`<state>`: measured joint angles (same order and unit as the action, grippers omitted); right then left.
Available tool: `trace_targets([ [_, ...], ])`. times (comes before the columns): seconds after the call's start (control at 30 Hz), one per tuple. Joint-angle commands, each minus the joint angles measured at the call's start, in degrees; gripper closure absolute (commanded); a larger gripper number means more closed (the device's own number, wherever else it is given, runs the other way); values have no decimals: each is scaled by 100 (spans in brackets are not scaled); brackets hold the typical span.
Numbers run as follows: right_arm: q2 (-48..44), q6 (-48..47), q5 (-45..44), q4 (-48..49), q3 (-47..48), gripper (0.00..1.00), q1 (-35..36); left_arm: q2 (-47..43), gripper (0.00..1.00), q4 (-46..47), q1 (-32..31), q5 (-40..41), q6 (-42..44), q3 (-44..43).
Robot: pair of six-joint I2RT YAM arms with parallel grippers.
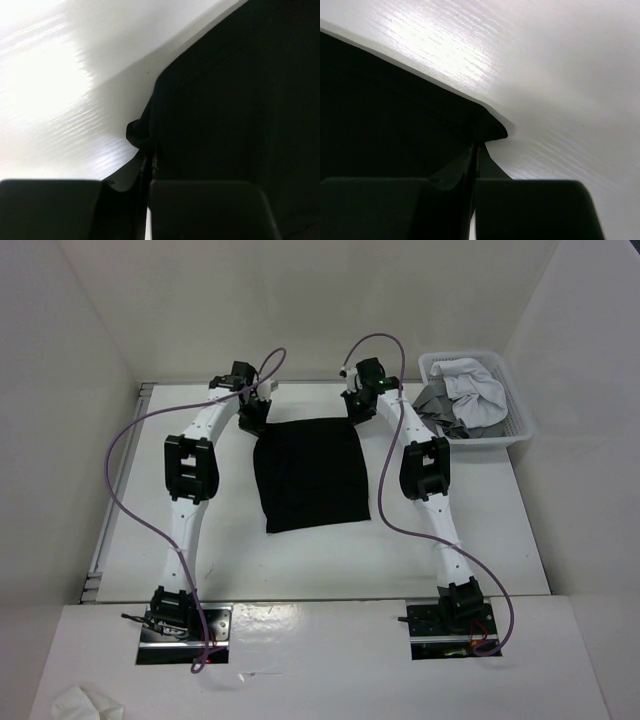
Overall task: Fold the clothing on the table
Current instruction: Fold the skirt
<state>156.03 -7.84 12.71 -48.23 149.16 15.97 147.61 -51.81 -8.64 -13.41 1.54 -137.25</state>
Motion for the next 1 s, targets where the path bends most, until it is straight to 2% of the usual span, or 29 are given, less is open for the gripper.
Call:
trace_targets([
  [0.0, -406, -95, 65, -310, 218, 100, 3, -584, 100, -197, 196, -127, 223, 5],
  [0.23, -1232, -288, 381, -547, -54, 100, -225, -1313, 100, -759, 487, -873, 942, 58],
  [0.47, -1698, -588, 654, -951, -54, 100, -226, -1850, 100, -1418, 487, -1568, 1927, 822],
  [0.67, -1874, -1166, 1347, -1715, -54, 100, -226, -2210, 100, -2227, 381, -2288, 2920, 1341],
  [0.83, -1979, -1870, 1752, -2611, -54, 100, -164, -2667, 100, -2228, 197, -2289, 3221, 2035],
  [0.97, -2409, -2405, 1718, -2613, -1010, 100, -23, -2913, 99, -2228, 196, -2123, 3379, 2298],
])
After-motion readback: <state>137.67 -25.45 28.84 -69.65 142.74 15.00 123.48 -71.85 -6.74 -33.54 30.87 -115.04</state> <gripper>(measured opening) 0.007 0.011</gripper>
